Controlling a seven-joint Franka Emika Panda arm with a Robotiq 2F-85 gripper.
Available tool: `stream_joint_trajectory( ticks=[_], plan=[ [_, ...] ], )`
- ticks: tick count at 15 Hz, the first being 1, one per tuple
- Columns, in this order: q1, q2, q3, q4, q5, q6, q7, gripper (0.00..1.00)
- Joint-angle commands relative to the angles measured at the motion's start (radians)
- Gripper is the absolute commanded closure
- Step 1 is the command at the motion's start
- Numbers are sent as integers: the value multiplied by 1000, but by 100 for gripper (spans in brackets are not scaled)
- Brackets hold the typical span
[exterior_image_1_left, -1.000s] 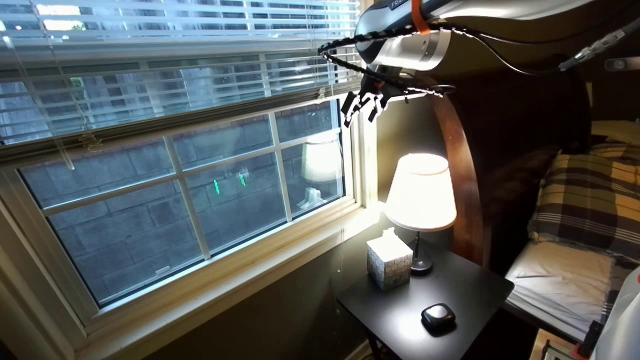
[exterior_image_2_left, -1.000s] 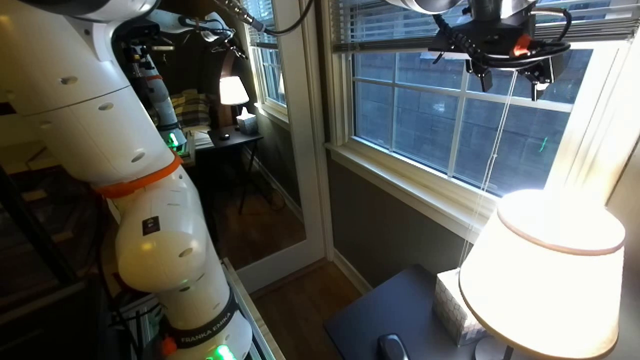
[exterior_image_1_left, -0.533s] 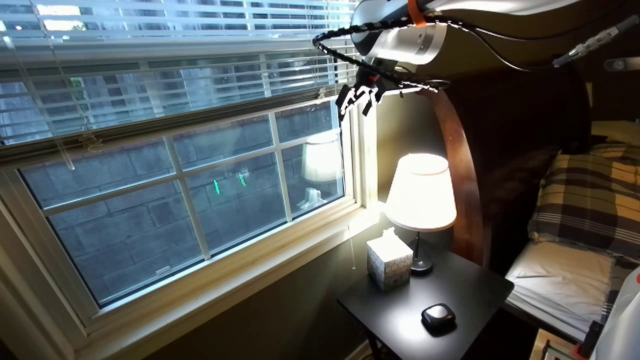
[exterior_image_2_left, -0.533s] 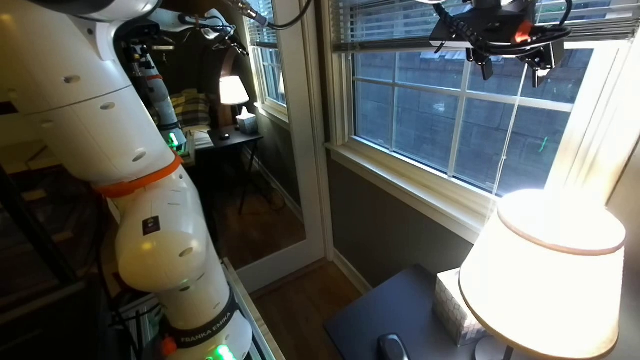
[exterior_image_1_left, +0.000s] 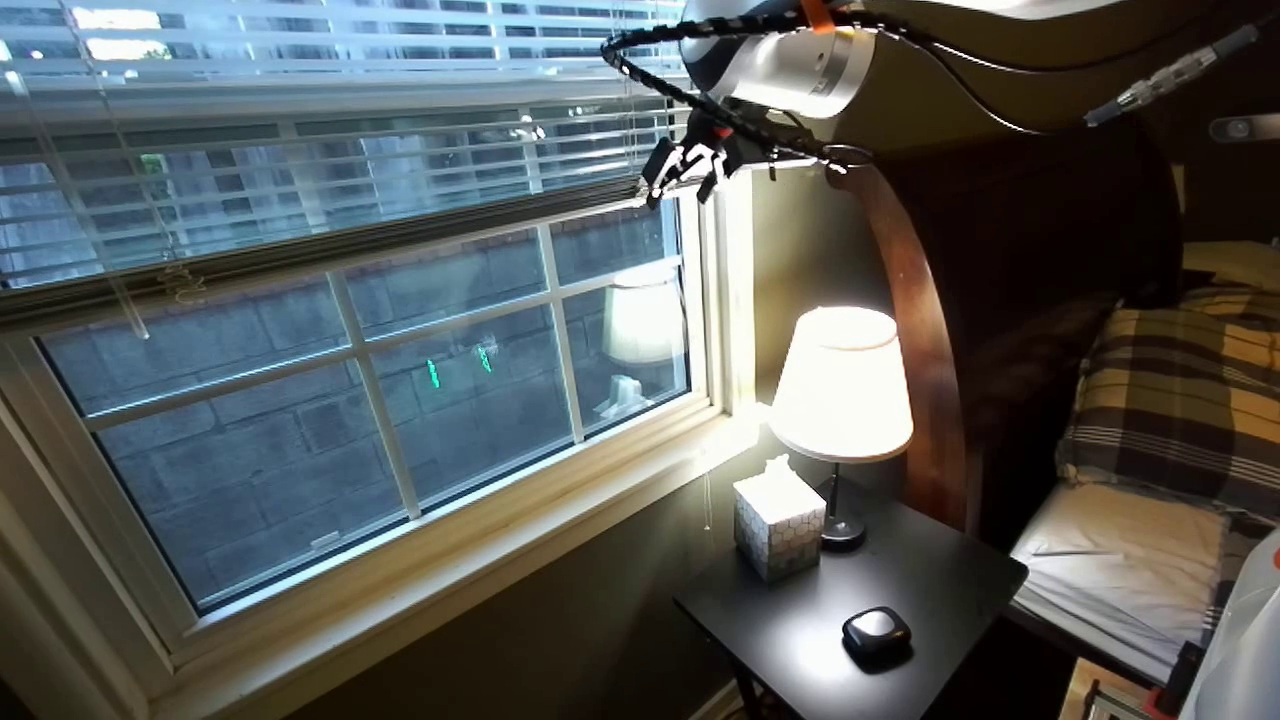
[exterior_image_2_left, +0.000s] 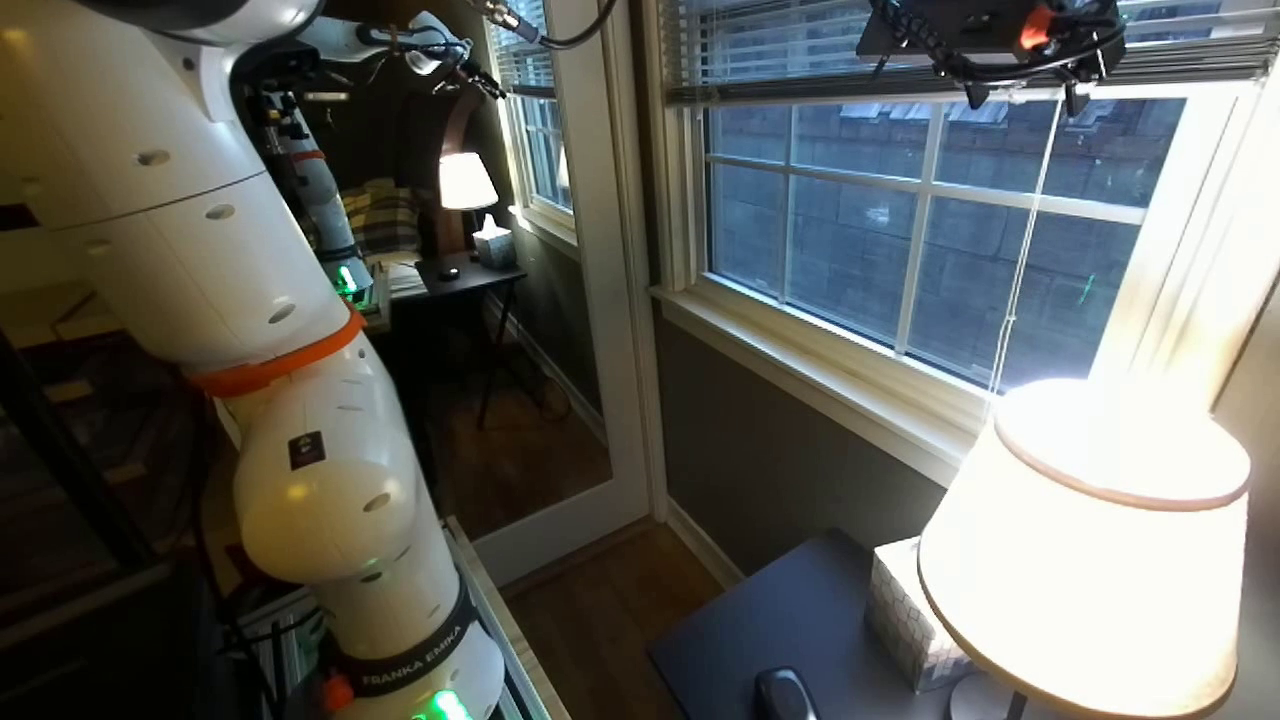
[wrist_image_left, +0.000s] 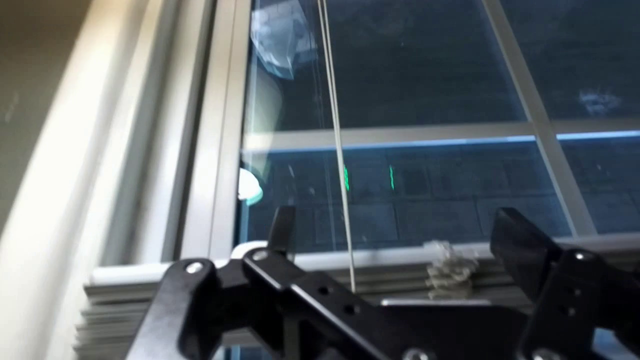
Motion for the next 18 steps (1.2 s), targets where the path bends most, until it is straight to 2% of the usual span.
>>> stream_joint_trajectory(
  ticks=[1,5,10,12,14,18],
  plan=[
    [23,46,24,99,44,80,11,0],
    [5,85,53,214,-41,100,108,0],
    [-36,78,71,303,-325,9,331,0],
    [-30,72,73,334,-324,-32,337,0],
    [-21,75,74,360,-272,-30,312,0],
    [-26,80,83,417,-292,-86,360,0]
  ],
)
